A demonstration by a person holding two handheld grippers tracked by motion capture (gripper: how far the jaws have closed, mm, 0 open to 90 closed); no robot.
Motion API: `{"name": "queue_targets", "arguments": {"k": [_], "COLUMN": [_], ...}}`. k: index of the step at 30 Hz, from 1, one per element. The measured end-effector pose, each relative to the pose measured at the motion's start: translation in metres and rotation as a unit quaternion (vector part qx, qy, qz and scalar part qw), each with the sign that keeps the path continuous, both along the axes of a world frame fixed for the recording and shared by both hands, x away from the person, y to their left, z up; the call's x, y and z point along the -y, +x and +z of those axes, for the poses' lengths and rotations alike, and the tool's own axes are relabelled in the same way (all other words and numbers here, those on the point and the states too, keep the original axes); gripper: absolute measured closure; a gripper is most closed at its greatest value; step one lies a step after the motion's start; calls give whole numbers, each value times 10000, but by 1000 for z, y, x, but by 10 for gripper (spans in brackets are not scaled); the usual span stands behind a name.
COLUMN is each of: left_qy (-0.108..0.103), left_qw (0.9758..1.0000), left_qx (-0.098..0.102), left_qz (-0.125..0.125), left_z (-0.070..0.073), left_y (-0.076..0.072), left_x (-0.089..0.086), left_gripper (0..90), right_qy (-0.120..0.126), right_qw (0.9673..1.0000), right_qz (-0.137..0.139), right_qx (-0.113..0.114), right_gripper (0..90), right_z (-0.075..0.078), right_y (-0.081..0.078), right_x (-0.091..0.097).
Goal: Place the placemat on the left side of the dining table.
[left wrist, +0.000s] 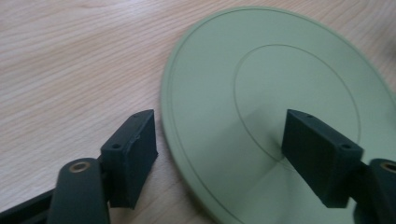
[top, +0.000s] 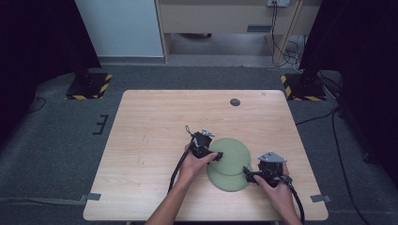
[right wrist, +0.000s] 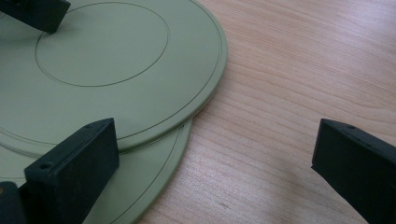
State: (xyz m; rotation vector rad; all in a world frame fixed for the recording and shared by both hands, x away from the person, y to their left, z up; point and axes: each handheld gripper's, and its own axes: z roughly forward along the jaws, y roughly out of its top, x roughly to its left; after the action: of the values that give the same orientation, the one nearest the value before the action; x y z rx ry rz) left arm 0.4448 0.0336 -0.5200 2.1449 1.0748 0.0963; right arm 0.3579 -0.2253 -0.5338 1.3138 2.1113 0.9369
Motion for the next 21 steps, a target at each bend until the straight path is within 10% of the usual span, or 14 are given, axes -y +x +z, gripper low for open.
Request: {"name": "queue_targets", "arguments": {"k": [21], "left_qy": [-261], "left_qw": [9985], "left_qx": [441], "left_qz": [196], "left_z": [28], "left_y": [-7], "left_x": [-8], "left_gripper": [646], "right_qy": [8], "right_qw": [10000], "right_qz": [-2], "right_qx": [-1], "right_gripper": [7], "right_z": [0], "right_y": [0], "right_x": [0]}}
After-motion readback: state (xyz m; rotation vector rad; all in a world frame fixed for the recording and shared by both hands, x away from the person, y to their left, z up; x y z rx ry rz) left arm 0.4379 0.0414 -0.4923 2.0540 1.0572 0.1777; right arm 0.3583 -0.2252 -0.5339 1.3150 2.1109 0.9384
